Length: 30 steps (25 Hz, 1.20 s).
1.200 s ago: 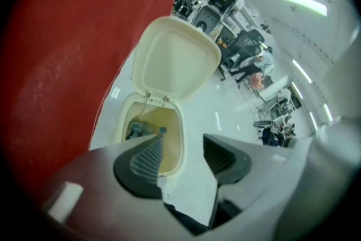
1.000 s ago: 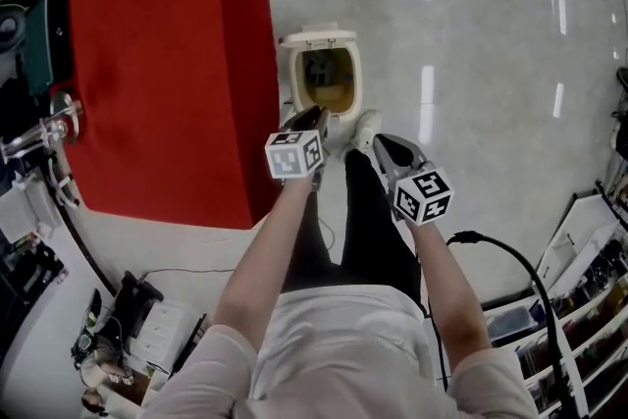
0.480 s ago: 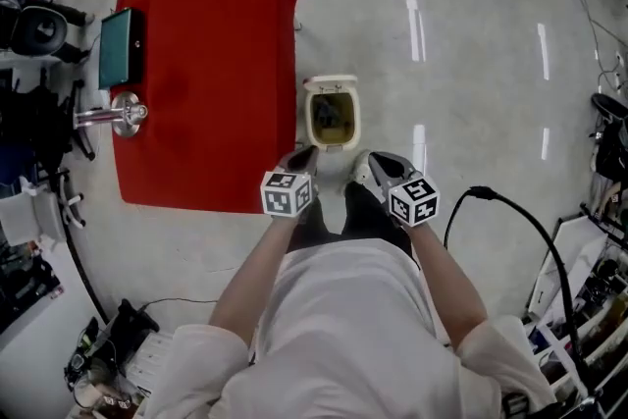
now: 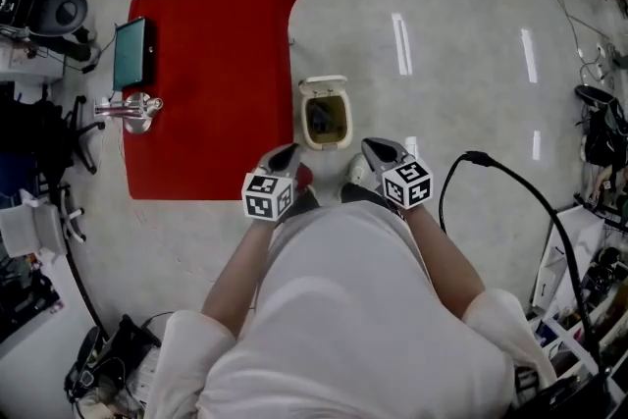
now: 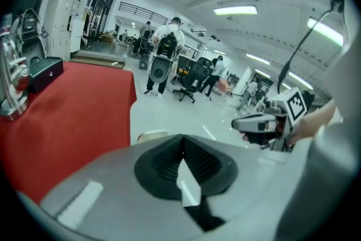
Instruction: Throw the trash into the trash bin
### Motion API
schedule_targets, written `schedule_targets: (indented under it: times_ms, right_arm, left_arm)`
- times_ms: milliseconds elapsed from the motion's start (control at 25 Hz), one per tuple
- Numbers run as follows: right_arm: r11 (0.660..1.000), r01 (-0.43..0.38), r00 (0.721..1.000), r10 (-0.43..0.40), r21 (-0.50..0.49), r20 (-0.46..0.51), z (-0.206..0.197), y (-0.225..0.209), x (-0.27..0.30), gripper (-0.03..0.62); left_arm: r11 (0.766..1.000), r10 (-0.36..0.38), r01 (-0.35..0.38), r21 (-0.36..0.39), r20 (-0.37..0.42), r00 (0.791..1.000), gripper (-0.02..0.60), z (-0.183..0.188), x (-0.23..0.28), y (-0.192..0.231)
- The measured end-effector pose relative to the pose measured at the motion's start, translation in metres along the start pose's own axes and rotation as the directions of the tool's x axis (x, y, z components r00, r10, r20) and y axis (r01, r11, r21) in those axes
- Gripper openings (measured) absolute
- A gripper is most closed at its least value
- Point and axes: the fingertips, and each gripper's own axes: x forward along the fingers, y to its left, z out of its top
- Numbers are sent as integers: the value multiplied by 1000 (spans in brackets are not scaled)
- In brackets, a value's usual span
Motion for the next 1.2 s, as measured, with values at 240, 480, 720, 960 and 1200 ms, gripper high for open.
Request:
schedule_targets:
  times_ms: [240,480,720,960,1200]
  right_arm:
    - [1000,4,1000,-4,1,28,1,14,-13,0]
    - [1000,-10,999,10,-10,39,5,28,-10,0]
    - [1000,-6,998,8,-26,57,13,35,-12,0]
    - [1000,5,998,-3,-26,62,13,34,-11,0]
    - [1000,11,998,-10,-20,59,12,33,-12,0]
  left_arm:
    - [1000,3,-2,-25,27,1000,5,-2,-19,-2]
    - [1000,8,-7,-25,55,998,5,3,-31,4]
    - [1000,12,-10,-30,65,998,5,6,-37,8]
    - [999,12,-10,-30,70,997,5,8,-39,13]
    - [999,8,-6,-32,64,998,5,7,-39,10]
